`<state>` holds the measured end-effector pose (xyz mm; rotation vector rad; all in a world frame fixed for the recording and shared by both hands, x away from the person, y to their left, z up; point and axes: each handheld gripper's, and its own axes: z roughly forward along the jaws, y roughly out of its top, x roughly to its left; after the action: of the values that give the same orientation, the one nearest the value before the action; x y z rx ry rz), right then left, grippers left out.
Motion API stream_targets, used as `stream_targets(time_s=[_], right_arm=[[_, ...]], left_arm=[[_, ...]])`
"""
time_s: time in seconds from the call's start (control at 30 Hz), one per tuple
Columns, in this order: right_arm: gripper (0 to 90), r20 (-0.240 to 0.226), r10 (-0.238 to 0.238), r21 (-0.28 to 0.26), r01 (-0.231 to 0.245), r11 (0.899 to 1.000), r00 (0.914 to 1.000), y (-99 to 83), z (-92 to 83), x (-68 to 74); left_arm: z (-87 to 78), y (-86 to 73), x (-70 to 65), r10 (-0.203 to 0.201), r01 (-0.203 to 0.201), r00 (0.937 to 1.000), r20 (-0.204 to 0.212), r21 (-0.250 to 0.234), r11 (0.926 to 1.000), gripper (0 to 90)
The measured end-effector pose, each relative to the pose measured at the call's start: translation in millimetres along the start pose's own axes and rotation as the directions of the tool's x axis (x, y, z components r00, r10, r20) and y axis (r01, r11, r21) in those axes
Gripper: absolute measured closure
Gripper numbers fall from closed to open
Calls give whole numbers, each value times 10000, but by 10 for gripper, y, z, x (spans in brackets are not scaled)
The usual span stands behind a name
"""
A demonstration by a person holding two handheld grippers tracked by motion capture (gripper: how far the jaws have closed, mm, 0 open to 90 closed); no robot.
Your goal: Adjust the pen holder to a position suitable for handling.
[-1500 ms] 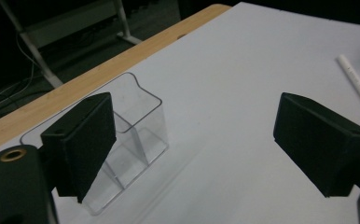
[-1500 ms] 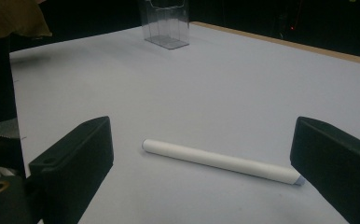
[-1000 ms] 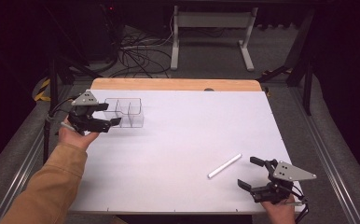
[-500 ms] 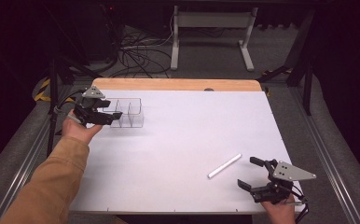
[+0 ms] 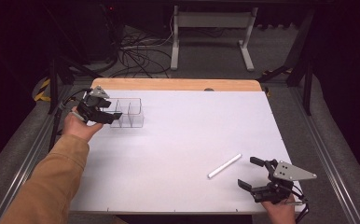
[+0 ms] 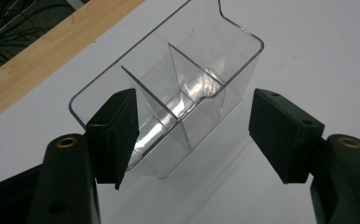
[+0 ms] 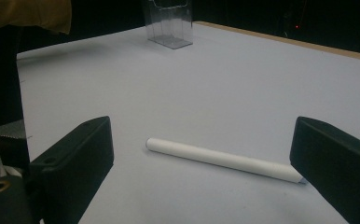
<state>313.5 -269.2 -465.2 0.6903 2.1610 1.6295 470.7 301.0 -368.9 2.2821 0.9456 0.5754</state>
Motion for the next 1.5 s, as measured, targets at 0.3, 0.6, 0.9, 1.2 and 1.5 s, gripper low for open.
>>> stream_targets(time_s=[0.3, 0.6, 0.9, 1.2, 1.5], right_arm=[[65, -27, 82, -32, -82, 10000, 10000, -6, 6, -4], [65, -57, 131, -77, -132, 9999, 9999, -12, 5, -14], [66, -94, 183, -62, -184, 9998, 9998, -15, 4, -16], [68, -141, 218, -73, -219, 9997, 9997, -19, 4, -22], [70, -175, 282, -124, -284, 9995, 9994, -23, 3, -31]], left_arm=[[139, 25, 35, -21, 10, 9998, 182, 606, 9982, 386], [239, 33, 5, 21, -42, 9998, 216, 962, 9954, 401], [272, 32, 15, 28, -18, 10000, -84, 1240, 9923, 450], [223, 53, -64, 795, -715, 9962, -349, 1885, 9795, 559], [168, 58, -125, 1623, -1504, 9864, -264, 2543, 9554, 652]])
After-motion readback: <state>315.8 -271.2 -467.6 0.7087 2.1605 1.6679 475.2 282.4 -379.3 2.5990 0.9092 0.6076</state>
